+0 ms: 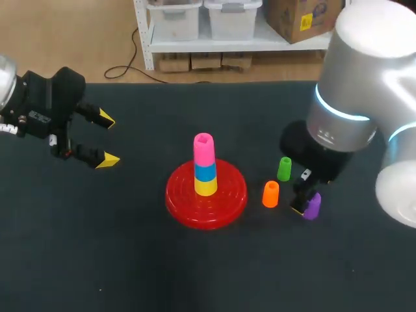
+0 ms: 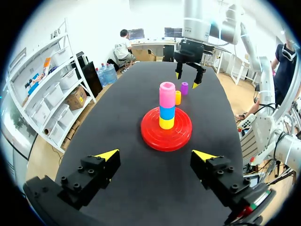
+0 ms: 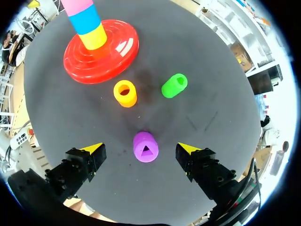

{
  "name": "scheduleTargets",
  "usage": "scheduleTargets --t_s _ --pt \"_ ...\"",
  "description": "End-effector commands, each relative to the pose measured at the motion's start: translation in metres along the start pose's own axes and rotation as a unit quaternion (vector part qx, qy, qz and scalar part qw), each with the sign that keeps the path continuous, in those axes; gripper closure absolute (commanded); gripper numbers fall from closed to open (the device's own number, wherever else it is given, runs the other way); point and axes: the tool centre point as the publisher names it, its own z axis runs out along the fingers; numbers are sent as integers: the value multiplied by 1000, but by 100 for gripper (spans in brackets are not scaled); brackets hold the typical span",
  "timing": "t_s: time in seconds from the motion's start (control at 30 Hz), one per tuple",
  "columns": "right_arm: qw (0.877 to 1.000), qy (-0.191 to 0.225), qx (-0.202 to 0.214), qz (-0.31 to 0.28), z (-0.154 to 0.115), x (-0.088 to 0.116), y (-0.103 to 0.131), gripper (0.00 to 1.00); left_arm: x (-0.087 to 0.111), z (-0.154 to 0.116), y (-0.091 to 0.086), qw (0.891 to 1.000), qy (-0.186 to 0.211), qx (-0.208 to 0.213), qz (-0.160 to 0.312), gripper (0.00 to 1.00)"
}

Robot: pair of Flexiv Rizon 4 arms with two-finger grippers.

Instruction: Pick up and stack the cylinders on the red base in this order: pink,purple,orange,green

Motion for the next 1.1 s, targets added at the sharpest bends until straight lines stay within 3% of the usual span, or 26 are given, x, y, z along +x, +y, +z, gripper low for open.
scheduleTargets --t_s 0.03,0.6,1.0,1.07,1.1 --pt "1000 -13 2 1 0 4 1 0 1 0 1 1000 0 1 1 0" --pt "1000 -6 -3 -15 6 -3 10 0 1 0 1 1000 0 1 1 0" --pt "1000 5 -14 23 6 2 -9 0 1 0 1 1000 0 1 1 0" --pt "1000 6 -14 22 6 2 -9 18 1 0 1 1000 0 1 1 0" --pt "1000 6 -16 22 6 3 -9 20 1 0 1 1000 0 1 1 0"
